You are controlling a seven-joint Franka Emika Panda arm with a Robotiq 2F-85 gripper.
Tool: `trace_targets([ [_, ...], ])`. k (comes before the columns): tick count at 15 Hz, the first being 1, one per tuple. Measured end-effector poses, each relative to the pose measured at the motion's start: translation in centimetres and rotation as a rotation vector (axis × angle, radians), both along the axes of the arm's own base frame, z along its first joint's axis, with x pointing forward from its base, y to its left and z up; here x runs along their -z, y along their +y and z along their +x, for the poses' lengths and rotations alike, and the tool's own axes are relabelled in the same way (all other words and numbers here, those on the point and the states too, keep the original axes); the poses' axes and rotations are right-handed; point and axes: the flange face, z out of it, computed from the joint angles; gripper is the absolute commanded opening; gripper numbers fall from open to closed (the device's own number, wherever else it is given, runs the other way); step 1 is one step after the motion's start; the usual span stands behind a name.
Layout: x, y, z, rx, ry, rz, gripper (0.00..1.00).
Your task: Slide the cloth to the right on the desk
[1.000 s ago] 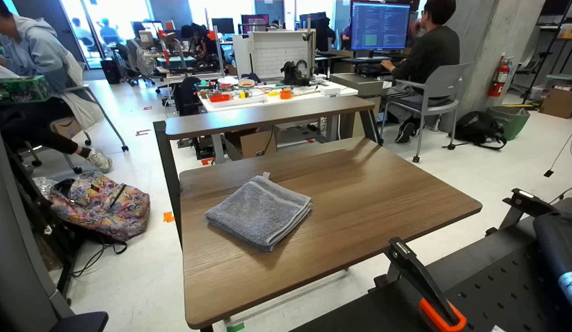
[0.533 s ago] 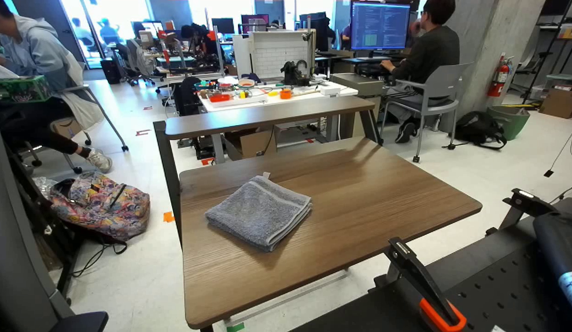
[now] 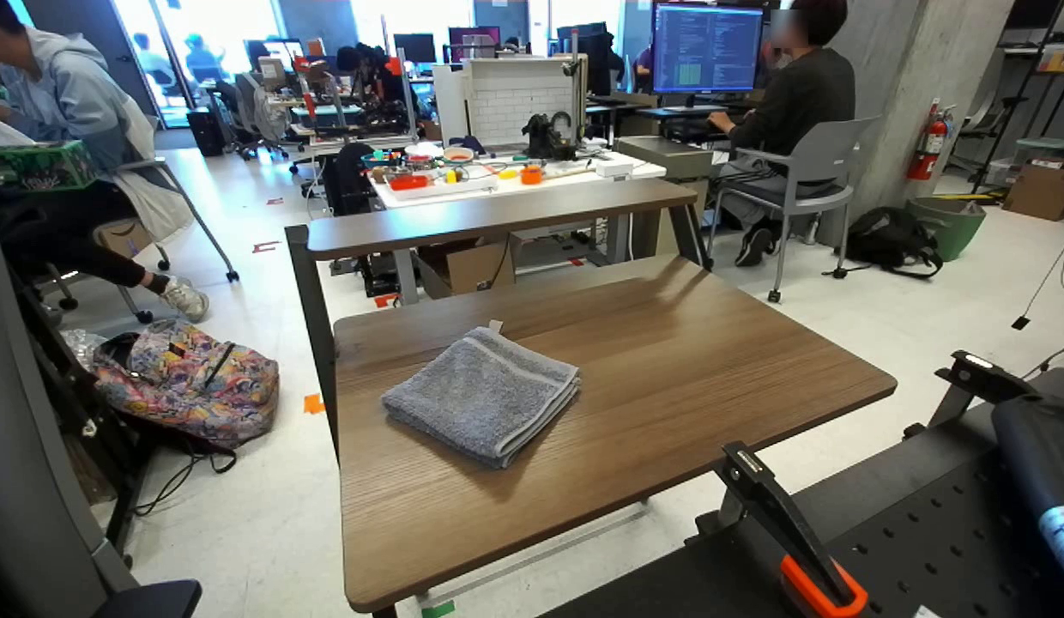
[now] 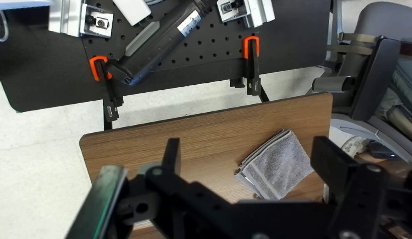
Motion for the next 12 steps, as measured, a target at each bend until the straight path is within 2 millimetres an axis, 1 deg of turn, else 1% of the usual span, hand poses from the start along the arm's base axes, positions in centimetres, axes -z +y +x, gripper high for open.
trace_targets([
  [5,0.0,0.0,0.0,-0.001,0.0,-0.001,1.0],
  [7,0.1,0.3,0.1,-0.001,0.003,-0.008,1.0],
  [9,0.6,1.6,1.1,0.008,0.001,-0.022,1.0],
  [12,2.3,5.4,3.7,0.019,0.006,-0.049,1.0],
])
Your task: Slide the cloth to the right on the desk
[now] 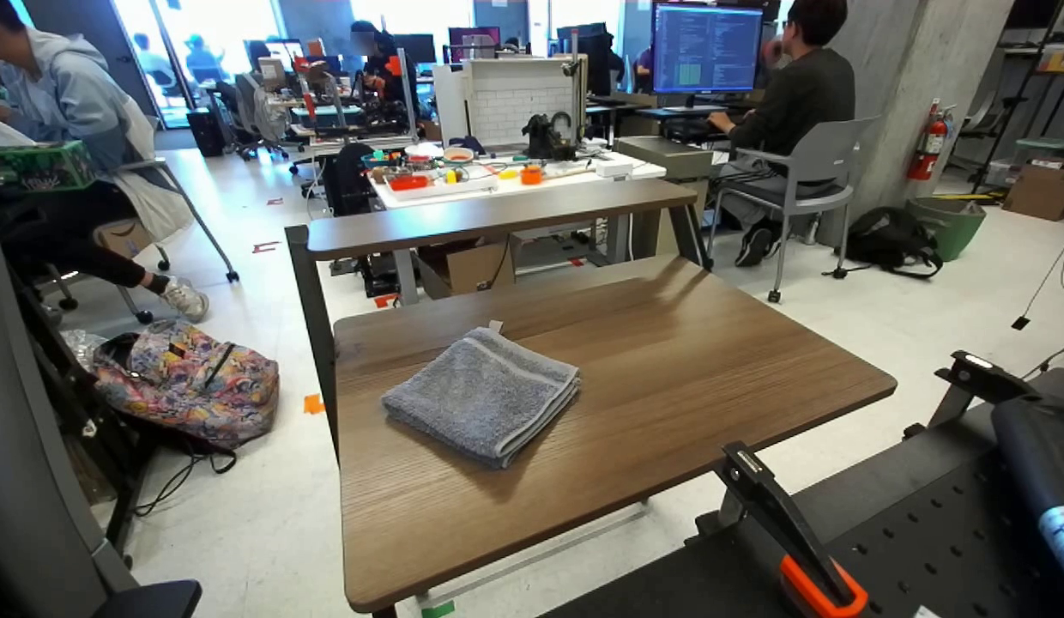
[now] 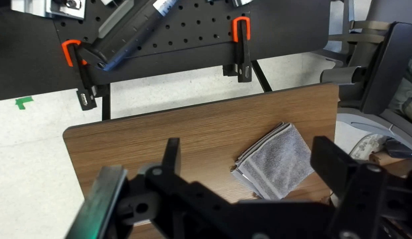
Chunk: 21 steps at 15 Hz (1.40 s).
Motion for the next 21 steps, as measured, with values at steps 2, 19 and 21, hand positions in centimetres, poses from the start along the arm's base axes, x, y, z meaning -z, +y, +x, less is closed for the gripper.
trace_targets([
  [2,1.6,3.3,2.0,-0.006,0.018,-0.011,1.0],
  [19,18.1,19.3,20.5,0.062,0.115,-0.005,1.0],
  [21,20.2,20.4,21.5,0.066,0.115,-0.021,1.0],
])
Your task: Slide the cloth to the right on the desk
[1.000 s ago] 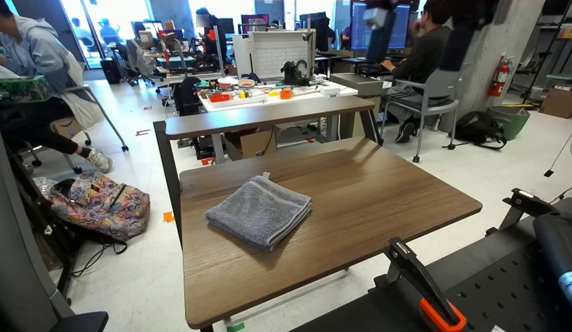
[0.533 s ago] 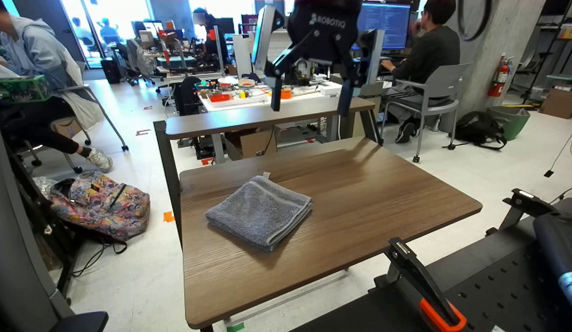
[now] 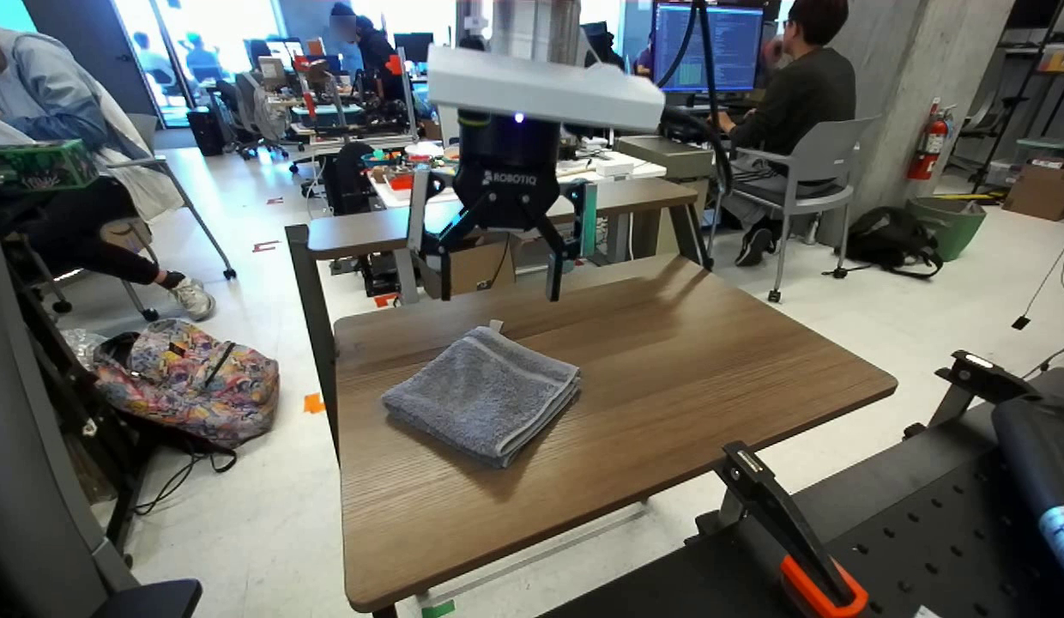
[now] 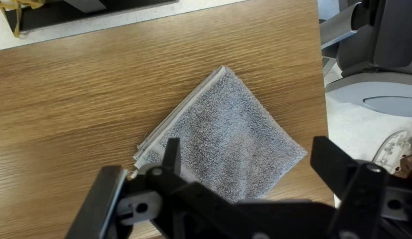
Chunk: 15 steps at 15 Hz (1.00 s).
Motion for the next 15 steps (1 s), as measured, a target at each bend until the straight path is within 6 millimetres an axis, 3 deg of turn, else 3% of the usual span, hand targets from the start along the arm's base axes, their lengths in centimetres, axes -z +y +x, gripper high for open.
trace_targets([
  [6,5.0,2.5,2.7,0.022,0.004,-0.045,1.0],
  [15,10.6,4.4,6.5,0.069,-0.018,-0.067,1.0],
])
